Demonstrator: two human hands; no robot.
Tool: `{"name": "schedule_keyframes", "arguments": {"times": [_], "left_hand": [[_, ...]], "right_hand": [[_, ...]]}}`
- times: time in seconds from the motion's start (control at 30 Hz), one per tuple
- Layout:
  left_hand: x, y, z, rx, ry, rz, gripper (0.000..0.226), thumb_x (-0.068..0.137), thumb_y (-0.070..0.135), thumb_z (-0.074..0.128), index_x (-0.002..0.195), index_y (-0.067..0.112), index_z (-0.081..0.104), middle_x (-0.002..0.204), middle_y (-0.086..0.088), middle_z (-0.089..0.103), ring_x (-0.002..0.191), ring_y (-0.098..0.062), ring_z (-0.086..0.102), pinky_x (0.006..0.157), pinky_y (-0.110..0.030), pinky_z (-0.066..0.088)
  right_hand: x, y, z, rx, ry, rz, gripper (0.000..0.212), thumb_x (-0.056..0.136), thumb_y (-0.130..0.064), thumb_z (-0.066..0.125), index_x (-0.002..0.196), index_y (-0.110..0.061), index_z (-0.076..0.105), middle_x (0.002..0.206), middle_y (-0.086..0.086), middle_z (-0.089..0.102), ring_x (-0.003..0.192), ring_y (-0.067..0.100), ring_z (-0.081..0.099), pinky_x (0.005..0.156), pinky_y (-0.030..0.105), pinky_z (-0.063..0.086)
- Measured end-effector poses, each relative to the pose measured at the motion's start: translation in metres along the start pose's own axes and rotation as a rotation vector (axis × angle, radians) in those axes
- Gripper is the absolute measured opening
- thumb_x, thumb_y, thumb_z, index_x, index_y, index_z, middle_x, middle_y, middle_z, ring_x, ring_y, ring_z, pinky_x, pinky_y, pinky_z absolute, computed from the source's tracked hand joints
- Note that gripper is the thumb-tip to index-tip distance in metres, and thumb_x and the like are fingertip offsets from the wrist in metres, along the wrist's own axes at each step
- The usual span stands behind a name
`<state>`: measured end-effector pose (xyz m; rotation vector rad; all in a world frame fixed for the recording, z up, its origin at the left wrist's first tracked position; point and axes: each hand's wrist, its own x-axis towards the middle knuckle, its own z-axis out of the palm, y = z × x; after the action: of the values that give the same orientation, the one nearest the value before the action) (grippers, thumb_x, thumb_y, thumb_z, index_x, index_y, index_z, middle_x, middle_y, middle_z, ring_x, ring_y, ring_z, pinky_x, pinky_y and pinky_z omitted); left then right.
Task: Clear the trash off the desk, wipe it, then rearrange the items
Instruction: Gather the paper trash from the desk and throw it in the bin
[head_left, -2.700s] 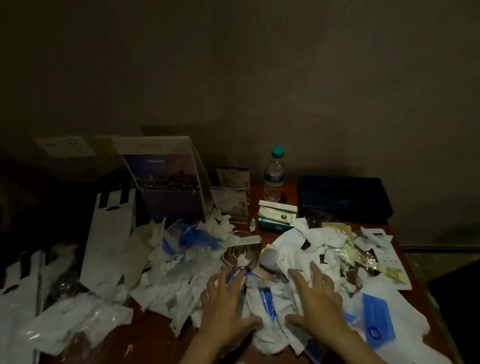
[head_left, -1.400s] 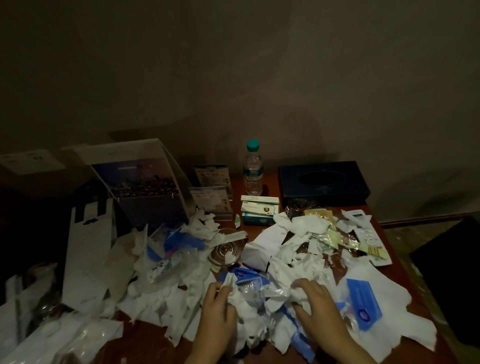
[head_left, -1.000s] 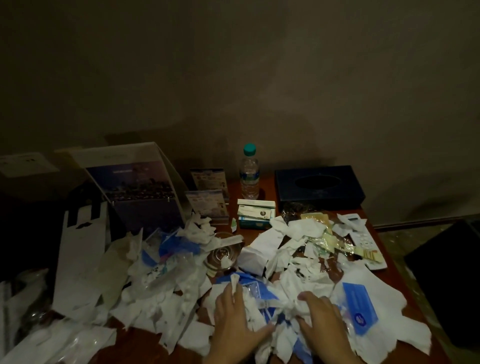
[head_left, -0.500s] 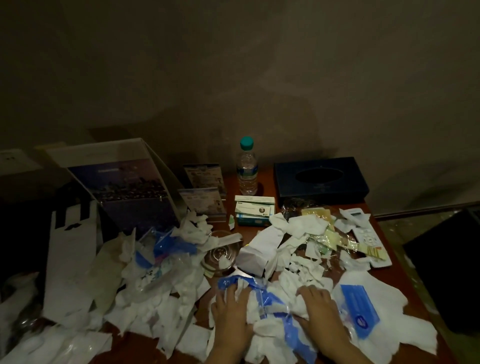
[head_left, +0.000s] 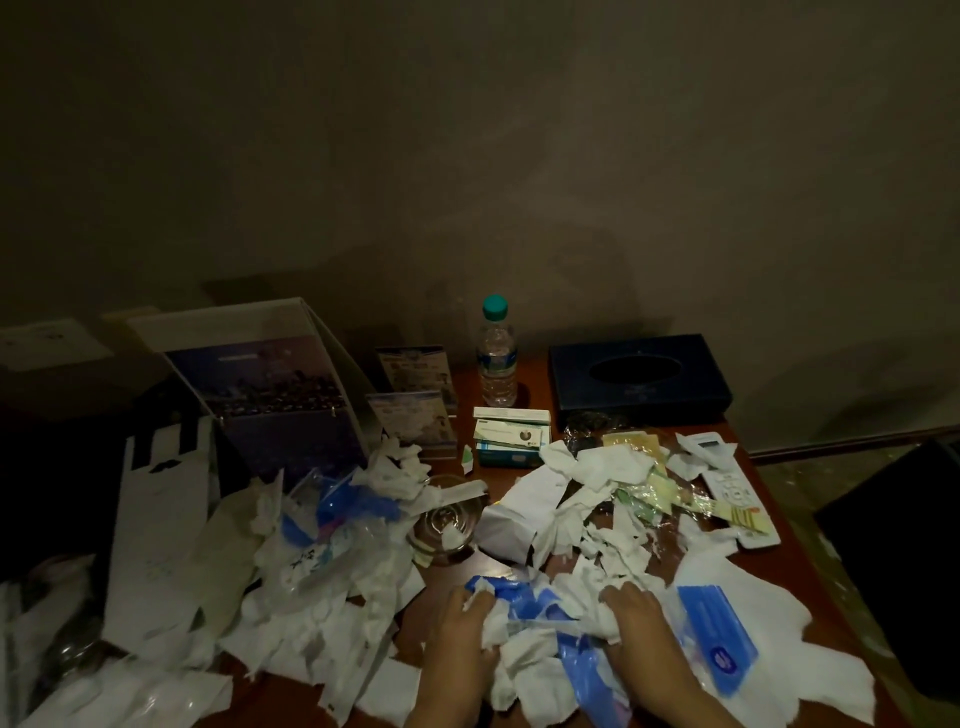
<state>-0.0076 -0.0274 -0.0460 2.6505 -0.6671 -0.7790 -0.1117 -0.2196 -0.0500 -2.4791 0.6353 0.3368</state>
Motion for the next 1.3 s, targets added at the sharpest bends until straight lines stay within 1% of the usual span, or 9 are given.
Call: {"name": "schedule_keyframes", "arguments": {"times": [0.17, 0.33, 0.47, 0.6, 0.73, 0.83, 1.0, 1.17, 1.3], "left_hand": [[-0.011, 0.000, -0.010, -0.053, 0.066, 0.038, 0.043, 0.086, 0.024, 0.057, 0.129, 0.023, 0.053, 0.125, -0.003, 0.044, 0.114, -0.015, 0.047, 0.086, -0.015, 0.032], [-0.024, 0.004, -0.015, -0.121, 0.210, -0.004, 0.042, 0.081, 0.038, 0.055, 0.120, 0.023, 0.062, 0.112, 0.000, 0.051, 0.102, -0.015, 0.054, 0.088, -0.024, 0.043], [-0.025, 0.019, -0.032, -0.151, 0.292, 0.001, 0.043, 0.084, 0.021, 0.064, 0.126, 0.026, 0.058, 0.130, 0.004, 0.045, 0.116, -0.014, 0.051, 0.097, -0.027, 0.043], [-0.029, 0.044, -0.049, -0.207, 0.373, -0.003, 0.042, 0.087, 0.018, 0.065, 0.125, 0.032, 0.056, 0.128, 0.008, 0.044, 0.111, -0.010, 0.051, 0.095, -0.030, 0.048], [-0.044, 0.055, -0.047, -0.207, 0.441, -0.040, 0.041, 0.088, 0.021, 0.065, 0.125, 0.034, 0.055, 0.127, 0.008, 0.045, 0.107, -0.007, 0.051, 0.094, -0.026, 0.049], [-0.057, 0.062, -0.044, -0.226, 0.503, -0.049, 0.036, 0.089, 0.022, 0.064, 0.123, 0.032, 0.056, 0.122, 0.010, 0.044, 0.103, -0.004, 0.048, 0.088, -0.015, 0.044], [-0.081, 0.069, -0.045, -0.271, 0.582, -0.050, 0.032, 0.090, 0.019, 0.062, 0.121, 0.027, 0.058, 0.113, 0.011, 0.044, 0.090, 0.005, 0.042, 0.070, 0.001, 0.033], [-0.095, 0.074, -0.045, -0.266, 0.596, -0.054, 0.038, 0.091, 0.015, 0.060, 0.128, 0.023, 0.056, 0.116, 0.009, 0.043, 0.098, -0.001, 0.043, 0.077, -0.003, 0.032], [-0.101, 0.084, -0.046, -0.282, 0.572, 0.006, 0.039, 0.090, 0.015, 0.061, 0.126, 0.030, 0.056, 0.125, 0.005, 0.046, 0.116, -0.012, 0.050, 0.096, -0.022, 0.044]], "right_hand": [[-0.006, -0.003, 0.003, 0.000, 0.004, 0.007, 0.042, 0.089, -0.025, 0.061, 0.128, -0.029, 0.047, 0.138, 0.000, 0.031, 0.128, 0.018, 0.032, 0.105, 0.022, 0.028], [-0.007, -0.010, -0.013, 0.092, 0.053, -0.035, 0.043, 0.089, -0.013, 0.059, 0.131, -0.015, 0.049, 0.131, 0.005, 0.050, 0.123, 0.019, 0.045, 0.100, 0.021, 0.031], [-0.007, -0.019, -0.038, 0.249, 0.155, -0.080, 0.032, 0.081, -0.006, 0.067, 0.110, -0.017, 0.060, 0.110, 0.001, 0.057, 0.106, 0.019, 0.054, 0.082, 0.018, 0.040], [-0.008, -0.020, -0.068, 0.362, 0.207, -0.157, 0.031, 0.079, 0.003, 0.065, 0.090, -0.025, 0.058, 0.086, -0.011, 0.051, 0.085, 0.012, 0.050, 0.061, 0.009, 0.033], [-0.014, -0.010, -0.086, 0.414, 0.262, -0.196, 0.035, 0.077, 0.009, 0.062, 0.077, -0.026, 0.056, 0.079, -0.015, 0.051, 0.076, 0.010, 0.051, 0.059, 0.007, 0.035], [-0.018, -0.009, -0.093, 0.407, 0.249, -0.245, 0.041, 0.080, 0.008, 0.061, 0.072, -0.030, 0.049, 0.077, -0.013, 0.052, 0.073, 0.002, 0.049, 0.062, 0.004, 0.036], [-0.030, -0.006, -0.102, 0.405, 0.239, -0.288, 0.039, 0.079, 0.005, 0.062, 0.076, -0.032, 0.048, 0.084, -0.004, 0.057, 0.079, 0.016, 0.052, 0.058, 0.007, 0.034], [-0.052, -0.008, -0.123, 0.372, 0.248, -0.320, 0.046, 0.078, 0.005, 0.064, 0.069, -0.036, 0.046, 0.075, -0.017, 0.050, 0.071, 0.004, 0.048, 0.059, 0.006, 0.035], [-0.070, 0.002, -0.134, 0.429, 0.326, -0.228, 0.020, 0.079, 0.004, 0.065, 0.086, -0.015, 0.064, 0.085, 0.001, 0.063, 0.083, 0.020, 0.058, 0.062, 0.015, 0.037]]}}
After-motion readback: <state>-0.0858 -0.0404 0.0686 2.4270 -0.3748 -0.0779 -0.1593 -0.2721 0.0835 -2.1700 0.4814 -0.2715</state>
